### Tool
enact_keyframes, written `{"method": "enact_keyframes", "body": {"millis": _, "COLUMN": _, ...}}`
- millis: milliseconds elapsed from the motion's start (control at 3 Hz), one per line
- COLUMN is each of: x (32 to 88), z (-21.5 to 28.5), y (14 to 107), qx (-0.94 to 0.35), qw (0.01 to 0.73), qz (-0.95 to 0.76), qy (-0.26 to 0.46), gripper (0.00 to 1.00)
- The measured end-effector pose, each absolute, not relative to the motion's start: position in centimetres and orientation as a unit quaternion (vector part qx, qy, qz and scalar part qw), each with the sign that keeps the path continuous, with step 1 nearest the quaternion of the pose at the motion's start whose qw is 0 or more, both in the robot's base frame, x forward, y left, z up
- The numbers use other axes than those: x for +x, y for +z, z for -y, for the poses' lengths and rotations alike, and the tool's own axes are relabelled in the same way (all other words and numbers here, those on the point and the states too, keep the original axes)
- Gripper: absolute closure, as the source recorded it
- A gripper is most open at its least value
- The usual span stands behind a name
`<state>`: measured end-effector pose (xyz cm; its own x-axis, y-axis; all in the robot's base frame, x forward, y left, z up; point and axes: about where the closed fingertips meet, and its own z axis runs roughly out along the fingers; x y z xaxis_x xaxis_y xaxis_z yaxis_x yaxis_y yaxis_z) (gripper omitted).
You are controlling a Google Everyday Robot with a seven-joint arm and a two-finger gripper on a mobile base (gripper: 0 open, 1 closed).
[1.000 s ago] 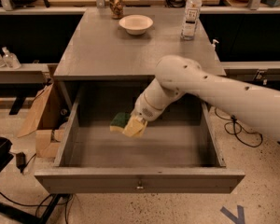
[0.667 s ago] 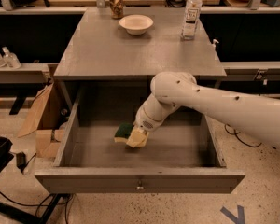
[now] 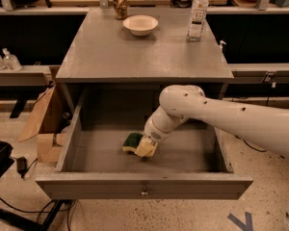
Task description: Place sponge into top drawer
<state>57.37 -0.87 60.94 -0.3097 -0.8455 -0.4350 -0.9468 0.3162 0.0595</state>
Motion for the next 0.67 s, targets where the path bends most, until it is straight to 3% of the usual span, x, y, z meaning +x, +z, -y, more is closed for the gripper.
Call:
{"method": "enact_keyframes", "body": {"millis": 333, "x": 57.30, "z": 0.79, "y": 60.78, "qx": -0.565, "qw": 0.163, "qz": -0.794, "qy": 0.155, "gripper": 0.53}}
{"method": "enact_keyframes", "body": {"millis": 667, "x": 57.18, "z": 0.66, "y": 60.57, "qx": -0.566, "qw": 0.161, "qz": -0.794, "qy": 0.156, "gripper": 0.22}}
